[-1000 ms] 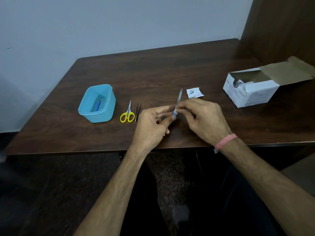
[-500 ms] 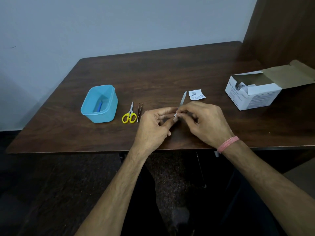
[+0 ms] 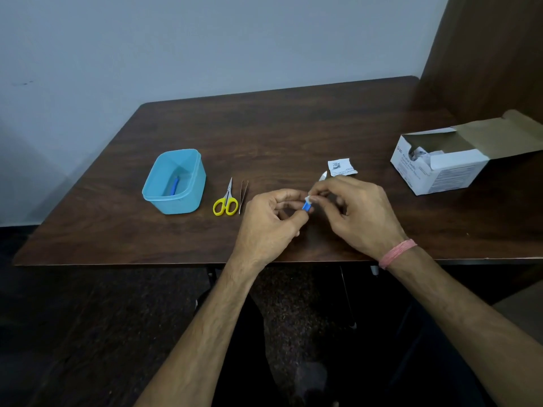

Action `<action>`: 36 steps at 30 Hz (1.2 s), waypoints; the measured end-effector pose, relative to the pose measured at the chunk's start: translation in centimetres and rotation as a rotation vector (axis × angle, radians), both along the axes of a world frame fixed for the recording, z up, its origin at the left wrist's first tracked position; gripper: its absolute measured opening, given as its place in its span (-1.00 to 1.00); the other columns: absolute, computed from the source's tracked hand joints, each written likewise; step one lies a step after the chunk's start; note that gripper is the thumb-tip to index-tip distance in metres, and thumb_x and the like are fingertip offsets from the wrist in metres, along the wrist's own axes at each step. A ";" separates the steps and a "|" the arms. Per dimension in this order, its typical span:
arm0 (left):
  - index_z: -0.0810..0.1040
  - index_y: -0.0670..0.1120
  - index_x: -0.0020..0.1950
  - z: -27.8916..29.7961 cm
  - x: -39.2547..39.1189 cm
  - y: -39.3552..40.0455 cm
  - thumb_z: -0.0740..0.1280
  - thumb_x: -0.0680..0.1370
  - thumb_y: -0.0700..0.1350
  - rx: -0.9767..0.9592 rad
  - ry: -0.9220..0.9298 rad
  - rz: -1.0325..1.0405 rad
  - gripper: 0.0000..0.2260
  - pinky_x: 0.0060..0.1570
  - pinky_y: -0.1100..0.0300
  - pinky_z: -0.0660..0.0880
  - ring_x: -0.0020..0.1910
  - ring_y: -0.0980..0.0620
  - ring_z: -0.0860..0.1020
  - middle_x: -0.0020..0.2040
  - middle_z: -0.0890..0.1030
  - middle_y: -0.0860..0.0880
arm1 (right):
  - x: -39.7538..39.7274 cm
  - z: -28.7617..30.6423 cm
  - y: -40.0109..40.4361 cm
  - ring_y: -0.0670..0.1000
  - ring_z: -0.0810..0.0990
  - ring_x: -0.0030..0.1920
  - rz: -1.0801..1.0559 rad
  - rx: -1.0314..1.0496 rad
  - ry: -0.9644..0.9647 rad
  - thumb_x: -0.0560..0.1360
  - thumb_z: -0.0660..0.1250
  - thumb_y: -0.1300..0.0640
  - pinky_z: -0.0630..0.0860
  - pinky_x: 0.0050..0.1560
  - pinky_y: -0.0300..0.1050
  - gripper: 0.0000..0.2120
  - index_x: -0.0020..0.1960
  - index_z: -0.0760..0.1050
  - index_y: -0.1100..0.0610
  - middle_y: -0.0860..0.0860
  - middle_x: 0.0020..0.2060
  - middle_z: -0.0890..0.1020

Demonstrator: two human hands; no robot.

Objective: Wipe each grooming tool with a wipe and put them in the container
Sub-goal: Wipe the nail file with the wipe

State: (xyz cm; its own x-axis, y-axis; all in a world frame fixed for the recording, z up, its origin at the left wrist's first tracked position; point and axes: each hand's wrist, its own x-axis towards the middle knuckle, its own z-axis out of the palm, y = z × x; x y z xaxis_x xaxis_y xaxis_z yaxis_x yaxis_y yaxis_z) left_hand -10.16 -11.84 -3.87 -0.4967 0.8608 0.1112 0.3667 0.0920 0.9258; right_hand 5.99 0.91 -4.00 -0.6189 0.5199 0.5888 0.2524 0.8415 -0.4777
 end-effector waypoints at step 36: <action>0.82 0.02 0.11 -0.4 0.1 0.7 0.54 0.66 -0.15 0.032 -0.035 0.007 -0.90 -0.40 0.34 0.50 -0.39 0.12 0.58 -0.09 0.82 0.06 | -0.1 0.0 1.8 -0.08 0.66 -0.34 -0.353 -0.332 0.149 0.59 0.46 -0.08 0.69 -0.09 0.14 -0.91 -0.01 0.64 -0.08 -0.16 -0.20 0.68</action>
